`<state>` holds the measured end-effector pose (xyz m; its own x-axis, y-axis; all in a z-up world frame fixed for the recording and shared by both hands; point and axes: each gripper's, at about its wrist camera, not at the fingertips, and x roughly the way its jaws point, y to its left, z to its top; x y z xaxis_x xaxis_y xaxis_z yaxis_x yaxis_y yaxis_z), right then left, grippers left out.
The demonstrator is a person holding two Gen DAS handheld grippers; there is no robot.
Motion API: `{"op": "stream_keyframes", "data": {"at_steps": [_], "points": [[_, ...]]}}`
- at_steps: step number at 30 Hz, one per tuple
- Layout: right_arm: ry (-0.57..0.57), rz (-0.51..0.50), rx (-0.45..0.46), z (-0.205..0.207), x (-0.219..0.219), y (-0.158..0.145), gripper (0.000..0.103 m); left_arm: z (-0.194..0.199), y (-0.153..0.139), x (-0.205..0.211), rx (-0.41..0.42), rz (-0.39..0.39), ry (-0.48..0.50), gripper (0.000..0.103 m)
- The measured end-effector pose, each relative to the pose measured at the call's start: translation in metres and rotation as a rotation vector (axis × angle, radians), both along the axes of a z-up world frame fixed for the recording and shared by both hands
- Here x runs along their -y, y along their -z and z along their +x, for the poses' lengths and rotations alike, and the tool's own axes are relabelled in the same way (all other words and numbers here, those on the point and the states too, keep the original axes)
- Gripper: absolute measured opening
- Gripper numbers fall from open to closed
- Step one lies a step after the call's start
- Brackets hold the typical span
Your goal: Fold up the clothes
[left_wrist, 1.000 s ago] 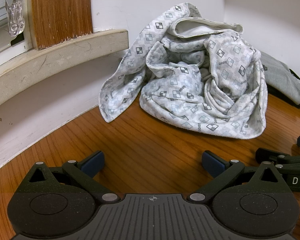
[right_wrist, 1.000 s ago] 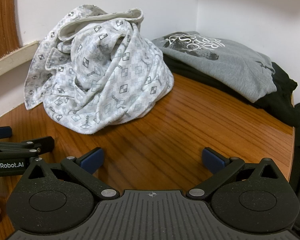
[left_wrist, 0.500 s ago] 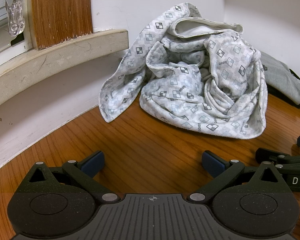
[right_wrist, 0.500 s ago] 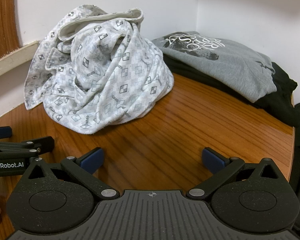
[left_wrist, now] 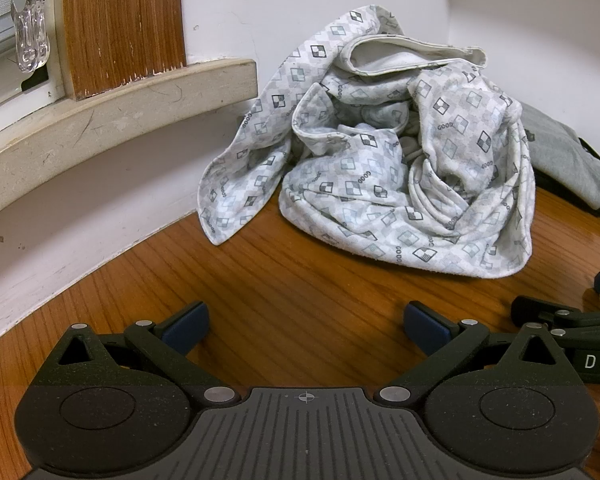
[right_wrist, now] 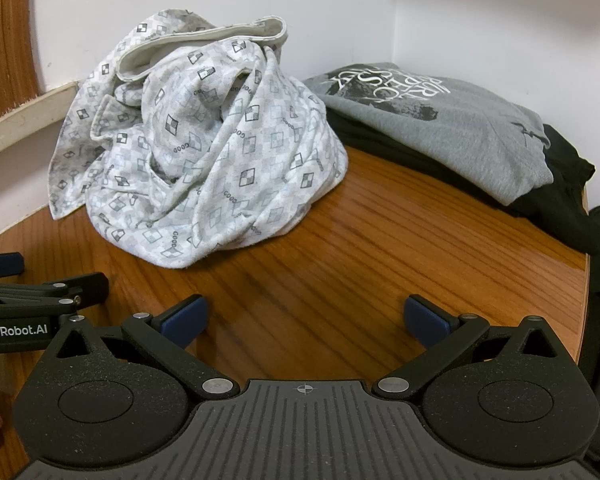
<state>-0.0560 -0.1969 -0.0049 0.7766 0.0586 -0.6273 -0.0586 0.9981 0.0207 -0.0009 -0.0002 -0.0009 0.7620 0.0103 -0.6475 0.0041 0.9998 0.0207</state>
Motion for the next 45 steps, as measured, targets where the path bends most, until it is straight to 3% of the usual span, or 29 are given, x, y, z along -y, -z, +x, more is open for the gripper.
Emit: {"op": "stream_keyframes", "data": {"at_steps": [39,43,45], "points": [[0.002,0.000,0.000,0.001,-0.003,0.001,0.103,-0.003,0.000,-0.001,0.002,-0.004,0.012,0.103],[-0.064,0.004,0.001,0.002,-0.003,0.000,0.103,-0.017,-0.006,-0.015,0.053,-0.075,0.051,0.103],[-0.205,0.014,0.001,0.000,-0.002,-0.001,0.103,-0.028,-0.016,-0.027,0.119,-0.125,0.059,0.103]]}}
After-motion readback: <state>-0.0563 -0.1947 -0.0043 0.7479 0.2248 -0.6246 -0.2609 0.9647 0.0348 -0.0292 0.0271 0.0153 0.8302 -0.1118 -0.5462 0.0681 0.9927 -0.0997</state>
